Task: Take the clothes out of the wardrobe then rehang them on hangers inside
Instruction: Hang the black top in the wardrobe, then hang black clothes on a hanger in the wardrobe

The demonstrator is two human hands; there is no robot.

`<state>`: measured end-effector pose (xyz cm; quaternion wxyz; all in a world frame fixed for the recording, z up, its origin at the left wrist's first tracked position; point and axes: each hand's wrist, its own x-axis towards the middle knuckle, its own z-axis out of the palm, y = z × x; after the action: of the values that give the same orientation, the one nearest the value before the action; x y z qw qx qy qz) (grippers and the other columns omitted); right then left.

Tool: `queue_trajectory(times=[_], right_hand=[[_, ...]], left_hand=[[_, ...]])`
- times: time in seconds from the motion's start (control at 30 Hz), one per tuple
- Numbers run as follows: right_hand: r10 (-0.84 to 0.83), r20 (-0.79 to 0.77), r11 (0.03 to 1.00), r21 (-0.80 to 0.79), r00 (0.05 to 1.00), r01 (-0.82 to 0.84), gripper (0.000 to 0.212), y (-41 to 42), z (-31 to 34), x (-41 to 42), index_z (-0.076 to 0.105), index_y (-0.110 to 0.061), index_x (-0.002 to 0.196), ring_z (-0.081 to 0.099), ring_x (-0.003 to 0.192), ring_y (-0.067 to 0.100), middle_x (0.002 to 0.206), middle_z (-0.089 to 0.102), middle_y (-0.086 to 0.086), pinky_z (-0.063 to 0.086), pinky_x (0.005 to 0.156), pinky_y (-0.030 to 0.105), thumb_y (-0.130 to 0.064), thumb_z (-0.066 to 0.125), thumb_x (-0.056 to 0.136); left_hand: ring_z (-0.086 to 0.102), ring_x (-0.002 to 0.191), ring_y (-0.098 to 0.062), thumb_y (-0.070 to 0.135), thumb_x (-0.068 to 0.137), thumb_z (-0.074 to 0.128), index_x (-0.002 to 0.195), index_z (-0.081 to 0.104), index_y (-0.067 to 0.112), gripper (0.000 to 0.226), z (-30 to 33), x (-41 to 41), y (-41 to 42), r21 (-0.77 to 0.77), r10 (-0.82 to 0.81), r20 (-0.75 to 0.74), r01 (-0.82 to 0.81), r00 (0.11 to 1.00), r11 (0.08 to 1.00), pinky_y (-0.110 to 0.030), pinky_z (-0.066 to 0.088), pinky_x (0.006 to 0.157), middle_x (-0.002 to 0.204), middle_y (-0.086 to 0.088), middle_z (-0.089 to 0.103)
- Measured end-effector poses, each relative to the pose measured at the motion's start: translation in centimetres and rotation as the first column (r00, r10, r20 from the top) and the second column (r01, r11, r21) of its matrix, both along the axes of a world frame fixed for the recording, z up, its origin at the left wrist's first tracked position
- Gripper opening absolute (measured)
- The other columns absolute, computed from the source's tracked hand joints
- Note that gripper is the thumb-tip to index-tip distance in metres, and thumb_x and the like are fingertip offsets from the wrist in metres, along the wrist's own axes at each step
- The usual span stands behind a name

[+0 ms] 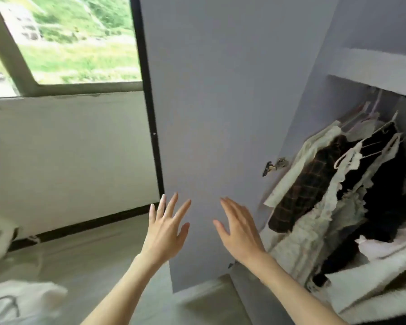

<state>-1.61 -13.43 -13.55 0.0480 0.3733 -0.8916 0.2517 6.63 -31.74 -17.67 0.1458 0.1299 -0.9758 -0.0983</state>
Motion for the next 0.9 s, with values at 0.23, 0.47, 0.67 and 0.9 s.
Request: queue_trajectory(times=[0.23,0.47,0.67,0.9], right_hand=[[0.384,0.026,0.921,-0.082,0.923,-0.381,0.059,-12.6,-2.7,12.5,0.046,-0.010,0.135,0.046,0.128,0.021,0.135,0.051,0.007,0.020,0.108,0.037,-0.044,0.035,0.087],[0.683,0.016,0.729,-0.072,0.730,-0.681,0.053,-23.5,-3.9,29.9,0.051,-0.006,0.130,0.051,0.123,0.026,0.131,0.055,0.012,0.027,0.107,0.044,-0.038,0.044,0.088],[0.881,0.033,0.472,-0.058,0.471,-0.880,0.052,-28.5,-5.9,45.4,0.046,-0.008,0.134,0.047,0.125,0.027,0.135,0.050,0.010,0.037,0.105,0.050,-0.027,0.061,0.088],[0.981,0.123,0.148,0.044,0.152,-0.988,0.052,-30.0,-9.1,58.1,0.039,-0.012,0.140,0.038,0.133,0.023,0.142,0.043,0.005,0.026,0.112,0.041,-0.036,0.046,0.094]], left_hand=[[0.045,0.125,-0.041,0.042,0.080,0.038,0.130,0.044,0.030,0.052,-1.5,18.2,-7.2,0.046,0.405,0.071,-0.409,0.911,0.911,-0.062,0.037,0.092,0.136,-0.011,0.050],[0.019,0.140,-0.035,0.050,0.080,0.017,0.141,0.035,0.033,0.066,-3.3,39.6,-10.6,0.102,0.709,0.140,-0.722,0.692,0.684,-0.056,0.017,0.109,0.151,-0.007,0.028],[0.016,0.141,-0.034,0.049,0.082,0.013,0.142,0.033,0.031,0.066,-4.6,56.8,-9.0,0.132,0.878,0.181,-0.896,0.443,0.424,-0.052,0.011,0.111,0.152,-0.007,0.024],[0.036,0.131,-0.042,0.044,0.084,0.028,0.132,0.051,0.024,0.057,-7.3,69.5,-2.9,0.200,0.939,0.328,-0.979,0.101,0.035,-0.060,0.031,0.100,0.141,-0.013,0.044]])
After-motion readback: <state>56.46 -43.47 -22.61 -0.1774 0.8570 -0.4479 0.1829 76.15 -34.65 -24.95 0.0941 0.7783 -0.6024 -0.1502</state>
